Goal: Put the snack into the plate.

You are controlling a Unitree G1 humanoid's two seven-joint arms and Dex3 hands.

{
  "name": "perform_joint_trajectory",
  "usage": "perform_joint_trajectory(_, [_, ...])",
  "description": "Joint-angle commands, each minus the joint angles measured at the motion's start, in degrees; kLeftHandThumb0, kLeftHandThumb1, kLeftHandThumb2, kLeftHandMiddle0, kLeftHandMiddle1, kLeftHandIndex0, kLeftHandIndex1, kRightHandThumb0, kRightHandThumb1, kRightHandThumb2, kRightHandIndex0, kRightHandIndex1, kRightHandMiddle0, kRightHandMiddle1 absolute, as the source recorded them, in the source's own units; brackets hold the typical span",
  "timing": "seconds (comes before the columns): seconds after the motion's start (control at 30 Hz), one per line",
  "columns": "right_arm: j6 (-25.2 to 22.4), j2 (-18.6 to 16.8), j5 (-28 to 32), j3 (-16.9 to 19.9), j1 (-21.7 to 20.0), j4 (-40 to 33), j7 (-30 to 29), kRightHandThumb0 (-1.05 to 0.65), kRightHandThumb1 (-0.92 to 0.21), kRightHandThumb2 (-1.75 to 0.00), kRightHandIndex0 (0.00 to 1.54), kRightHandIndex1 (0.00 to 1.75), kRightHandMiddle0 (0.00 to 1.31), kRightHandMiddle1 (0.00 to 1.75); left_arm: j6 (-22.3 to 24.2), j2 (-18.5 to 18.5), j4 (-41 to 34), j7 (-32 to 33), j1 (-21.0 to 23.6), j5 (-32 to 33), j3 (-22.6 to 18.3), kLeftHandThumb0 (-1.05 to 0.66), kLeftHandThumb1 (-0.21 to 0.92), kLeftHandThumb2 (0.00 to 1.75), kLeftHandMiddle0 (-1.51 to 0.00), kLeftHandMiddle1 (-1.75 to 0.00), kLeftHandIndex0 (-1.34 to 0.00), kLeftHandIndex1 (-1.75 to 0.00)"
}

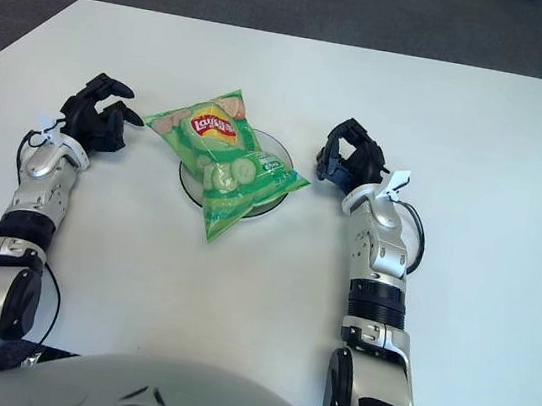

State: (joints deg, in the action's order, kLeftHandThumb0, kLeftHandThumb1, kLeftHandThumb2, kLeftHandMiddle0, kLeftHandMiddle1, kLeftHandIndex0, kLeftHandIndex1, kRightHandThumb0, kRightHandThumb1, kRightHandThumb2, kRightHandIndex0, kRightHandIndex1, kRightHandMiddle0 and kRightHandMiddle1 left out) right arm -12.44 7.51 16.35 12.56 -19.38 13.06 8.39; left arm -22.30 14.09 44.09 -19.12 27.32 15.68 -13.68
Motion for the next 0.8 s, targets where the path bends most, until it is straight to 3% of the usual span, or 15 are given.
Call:
perform_joint_trajectory(0.0, [-1.3, -0.2, -1.1, -0.1, 2.6, 4.5, -0.6, -0.47, -0.35, -1.27, 1.27, 1.75, 0.59, 1.75, 2.8, -2.4, 2.6, 3.5, -2.3, -0.8, -0.3, 0.0, -0.04, 1.7, -0.9, -1.69, -0.65, -1.74])
perform_joint_trajectory(0.2, [0.2, 0.1, -1.2, -0.2, 2.1, 6.2, -0.8, -0.47, -0.36, -1.27, 1.27, 1.75, 0.58, 1.75, 2.8, -3.3, 0.5, 5.0, -3.3, -1.7, 0.3, -0.01, -0.11, 1.74, -0.93, -1.74, -0.8, -1.57])
perform_joint_trajectory(0.43, [0.5, 0.1, -1.0, 0.1, 1.4, 7.4, -1.5, -0.47, -0.35, -1.27, 1.27, 1.75, 0.58, 1.75, 1.6, -4.7, -3.4, 3.7, -7.2, -1.4, 0.9, -0.01, -0.12, 1.75, -0.93, -1.75, -0.81, -1.56])
perform_joint_trajectory(0.47, [0.5, 0.1, -1.0, 0.1, 1.3, 7.4, -1.6, -0.47, -0.35, -1.27, 1.27, 1.75, 0.58, 1.75, 1.5, -4.8, -3.8, 3.7, -7.6, -1.5, 1.0, -0.19, 0.01, 1.63, -1.06, -1.75, -0.76, -1.63])
perform_joint_trajectory(0.53, [0.6, -0.1, -1.0, 0.1, 1.2, 7.6, -1.8, -0.47, -0.35, -1.27, 1.27, 1.75, 0.59, 1.75, 1.5, -4.8, -4.1, 3.6, -7.9, -1.6, 1.0, -0.38, 0.15, 1.5, -1.21, -1.75, -0.71, -1.7])
perform_joint_trajectory(0.77, [1.1, -0.5, -0.7, 0.5, 1.1, 7.9, -2.6, -0.47, -0.35, -1.27, 1.26, 1.75, 0.59, 1.75, 2.0, -5.3, -8.6, 4.9, -11.2, -2.9, 2.1, -0.48, 0.28, 1.36, -1.3, -1.75, -0.64, -1.74])
